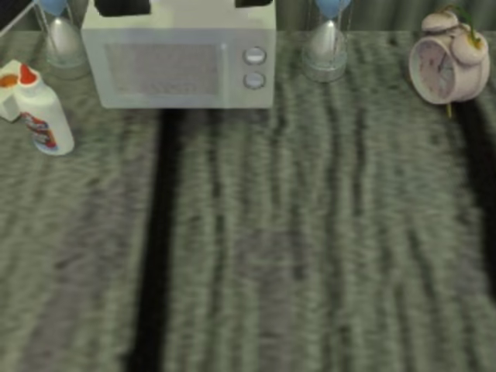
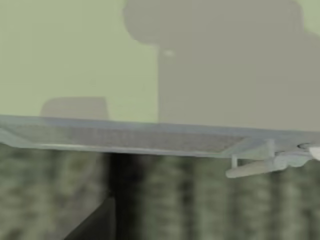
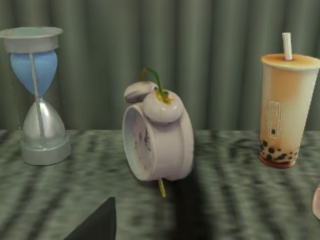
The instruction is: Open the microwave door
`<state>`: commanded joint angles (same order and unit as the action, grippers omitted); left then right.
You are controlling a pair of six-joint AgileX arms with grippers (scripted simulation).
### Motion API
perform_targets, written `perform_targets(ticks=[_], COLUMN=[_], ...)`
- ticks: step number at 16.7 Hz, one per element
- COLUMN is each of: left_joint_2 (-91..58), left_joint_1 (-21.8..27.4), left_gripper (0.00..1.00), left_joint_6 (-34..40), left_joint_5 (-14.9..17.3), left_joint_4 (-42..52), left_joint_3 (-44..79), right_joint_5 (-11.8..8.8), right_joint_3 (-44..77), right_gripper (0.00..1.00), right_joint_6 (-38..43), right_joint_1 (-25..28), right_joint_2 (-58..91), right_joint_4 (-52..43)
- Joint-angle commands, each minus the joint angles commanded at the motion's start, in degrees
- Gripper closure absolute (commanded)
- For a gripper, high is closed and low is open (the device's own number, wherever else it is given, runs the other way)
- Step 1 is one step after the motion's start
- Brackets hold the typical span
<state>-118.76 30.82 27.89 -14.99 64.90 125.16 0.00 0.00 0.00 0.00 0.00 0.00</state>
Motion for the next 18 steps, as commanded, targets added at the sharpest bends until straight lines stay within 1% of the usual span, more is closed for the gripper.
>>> perform_targets(ticks=[4, 10, 12, 16, 18], left_joint_2=[-7.65, -8.20, -9.19, -12.79, -13.97], left_joint_1=[1.90, 1.70, 1.33, -0.19, -0.66], left_gripper=[0.00, 0.00, 0.00, 0.00, 0.00], left_joint_6=[1.55, 1.51, 0.98, -0.45, -0.89], left_joint_5=[-1.00, -0.94, -0.73, -0.01, 0.22], left_joint_4=[4.60, 4.57, 2.40, -5.66, -7.73], left_joint_3=[7.20, 7.35, 6.26, 2.67, 1.61], right_joint_5=[0.00, 0.00, 0.00, 0.00, 0.00], right_joint_3=[0.00, 0.00, 0.00, 0.00, 0.00], right_gripper=[0.00, 0.00, 0.00, 0.00, 0.00], right_joint_6=[0.00, 0.00, 0.00, 0.00, 0.00], right_joint_1=[0.00, 0.00, 0.00, 0.00, 0.00], right_joint_2=[0.00, 0.00, 0.00, 0.00, 0.00], right_joint_4=[0.00, 0.00, 0.00, 0.00, 0.00])
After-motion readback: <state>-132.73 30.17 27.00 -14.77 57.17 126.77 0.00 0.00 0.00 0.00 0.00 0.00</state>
